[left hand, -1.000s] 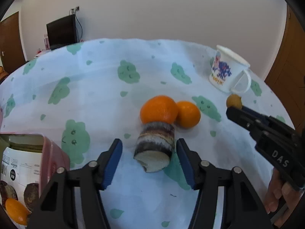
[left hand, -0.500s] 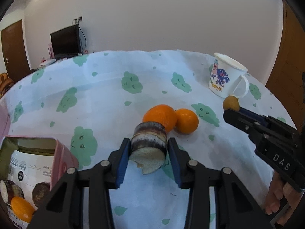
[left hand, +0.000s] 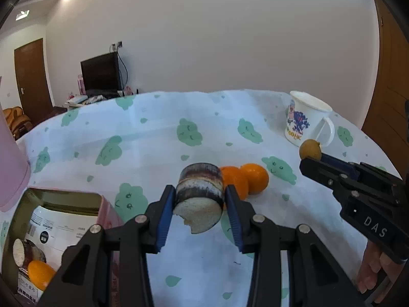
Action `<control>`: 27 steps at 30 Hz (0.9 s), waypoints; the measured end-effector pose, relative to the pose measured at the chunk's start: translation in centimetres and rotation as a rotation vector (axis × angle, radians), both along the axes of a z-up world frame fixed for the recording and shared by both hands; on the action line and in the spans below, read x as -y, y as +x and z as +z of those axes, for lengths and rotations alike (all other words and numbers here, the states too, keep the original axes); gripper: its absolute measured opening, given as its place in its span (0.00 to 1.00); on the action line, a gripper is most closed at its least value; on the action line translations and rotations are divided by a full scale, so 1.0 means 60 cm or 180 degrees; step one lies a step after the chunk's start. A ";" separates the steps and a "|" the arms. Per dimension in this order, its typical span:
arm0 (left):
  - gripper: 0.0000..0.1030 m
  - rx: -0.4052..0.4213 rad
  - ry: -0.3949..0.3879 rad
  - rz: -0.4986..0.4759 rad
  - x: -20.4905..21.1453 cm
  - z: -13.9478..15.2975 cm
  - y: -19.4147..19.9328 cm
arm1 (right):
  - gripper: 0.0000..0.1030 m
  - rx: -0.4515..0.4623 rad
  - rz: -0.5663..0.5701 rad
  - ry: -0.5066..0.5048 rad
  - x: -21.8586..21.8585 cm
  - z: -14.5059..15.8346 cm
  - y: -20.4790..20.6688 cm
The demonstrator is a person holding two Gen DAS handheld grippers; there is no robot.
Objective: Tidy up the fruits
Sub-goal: 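Grasp the sliced yam piece with the left tool while the right tool lifts the brown fruit, then lift the yam piece with the left tool while the right tool carries the brown fruit toward the tin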
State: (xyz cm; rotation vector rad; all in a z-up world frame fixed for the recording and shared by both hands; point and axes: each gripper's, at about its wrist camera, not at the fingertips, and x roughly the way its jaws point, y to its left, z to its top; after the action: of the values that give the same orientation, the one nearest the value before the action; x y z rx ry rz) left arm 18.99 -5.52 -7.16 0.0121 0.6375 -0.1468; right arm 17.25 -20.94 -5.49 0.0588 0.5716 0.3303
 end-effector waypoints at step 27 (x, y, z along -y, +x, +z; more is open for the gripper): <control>0.40 0.0415 0.0069 0.0123 -0.003 0.021 -0.042 | 0.25 0.0369 0.0147 -0.0040 -0.011 0.017 -0.036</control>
State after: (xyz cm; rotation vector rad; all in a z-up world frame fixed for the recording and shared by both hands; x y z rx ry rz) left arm 16.50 -5.35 -5.92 0.0299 0.5089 -0.1008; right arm 15.10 -20.30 -4.45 0.0141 0.4607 0.3726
